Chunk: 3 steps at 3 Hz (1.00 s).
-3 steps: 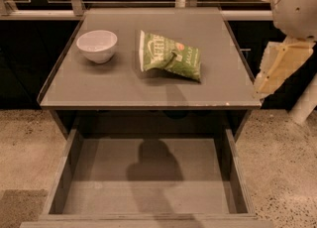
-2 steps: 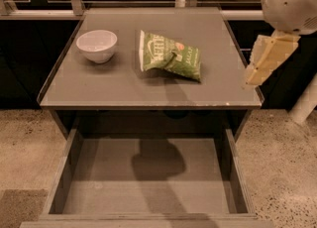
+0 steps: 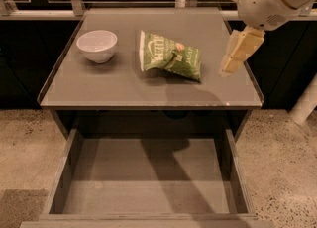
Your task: Place green jalapeno chip bag into top drawer
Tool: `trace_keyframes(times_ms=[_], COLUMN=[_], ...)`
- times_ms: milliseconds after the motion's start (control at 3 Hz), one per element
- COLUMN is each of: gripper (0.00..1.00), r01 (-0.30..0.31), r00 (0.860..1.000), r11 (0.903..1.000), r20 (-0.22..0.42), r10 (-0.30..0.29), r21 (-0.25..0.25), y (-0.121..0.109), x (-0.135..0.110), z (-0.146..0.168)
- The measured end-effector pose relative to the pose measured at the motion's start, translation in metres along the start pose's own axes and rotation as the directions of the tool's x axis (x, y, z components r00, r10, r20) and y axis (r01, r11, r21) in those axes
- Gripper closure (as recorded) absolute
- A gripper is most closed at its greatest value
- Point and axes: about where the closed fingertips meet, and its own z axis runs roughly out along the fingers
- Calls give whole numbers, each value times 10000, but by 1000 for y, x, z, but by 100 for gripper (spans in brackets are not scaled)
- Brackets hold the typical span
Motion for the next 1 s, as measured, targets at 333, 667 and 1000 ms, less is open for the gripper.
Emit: trace_keyframes(times_ms=[333,667,1000], gripper=[0,0,0], r01=[-142,-107,-155], r00=[9992,9982,9986], r11=[9998,9991,9973], r20=[375,589,493], r10=[147,130,191], r21=[-131,-400,-717], y=[-16,-24,-30], x=[-3,-10,-8], z=[30,59,87])
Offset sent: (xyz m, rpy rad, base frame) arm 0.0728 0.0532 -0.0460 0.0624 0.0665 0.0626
